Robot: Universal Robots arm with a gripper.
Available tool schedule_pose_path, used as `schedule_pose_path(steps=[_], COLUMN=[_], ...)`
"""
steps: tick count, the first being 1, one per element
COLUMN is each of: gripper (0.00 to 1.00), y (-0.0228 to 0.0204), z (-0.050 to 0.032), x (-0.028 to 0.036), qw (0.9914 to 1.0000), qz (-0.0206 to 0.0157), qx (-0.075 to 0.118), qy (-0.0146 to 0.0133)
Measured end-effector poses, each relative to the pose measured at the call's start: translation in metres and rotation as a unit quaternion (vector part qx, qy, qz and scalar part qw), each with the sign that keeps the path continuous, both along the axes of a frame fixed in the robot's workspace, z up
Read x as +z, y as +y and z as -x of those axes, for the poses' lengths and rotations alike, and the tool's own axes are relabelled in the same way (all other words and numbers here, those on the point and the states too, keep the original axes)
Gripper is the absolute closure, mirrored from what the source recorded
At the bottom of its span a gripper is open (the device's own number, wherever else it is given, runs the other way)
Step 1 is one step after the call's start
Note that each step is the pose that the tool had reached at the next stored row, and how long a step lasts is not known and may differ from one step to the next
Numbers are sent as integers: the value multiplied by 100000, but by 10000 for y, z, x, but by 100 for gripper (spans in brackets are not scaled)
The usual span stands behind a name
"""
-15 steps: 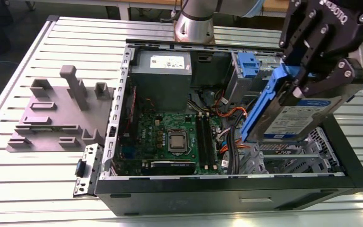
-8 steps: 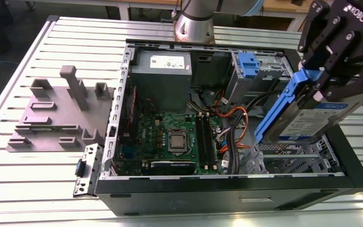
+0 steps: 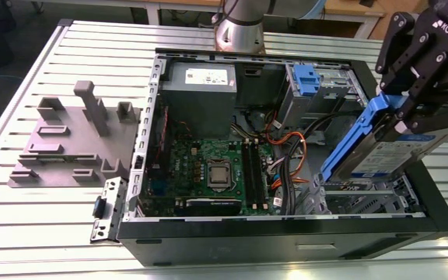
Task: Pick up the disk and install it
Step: 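Insert the disk into the insertion slot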
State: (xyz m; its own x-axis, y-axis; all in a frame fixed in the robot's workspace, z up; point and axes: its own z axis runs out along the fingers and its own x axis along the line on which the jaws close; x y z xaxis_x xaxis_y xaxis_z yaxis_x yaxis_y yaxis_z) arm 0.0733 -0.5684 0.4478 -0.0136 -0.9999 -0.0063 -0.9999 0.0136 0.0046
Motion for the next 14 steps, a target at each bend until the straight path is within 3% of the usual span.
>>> schedule_pose_path(steps=[4,14], gripper=[64,64], y=[-4,-39], z=[-10,-24], x=[-65,-140], qw=[100000,99997], qz=[-18,-3], qx=[13,-778], qy=[0,1])
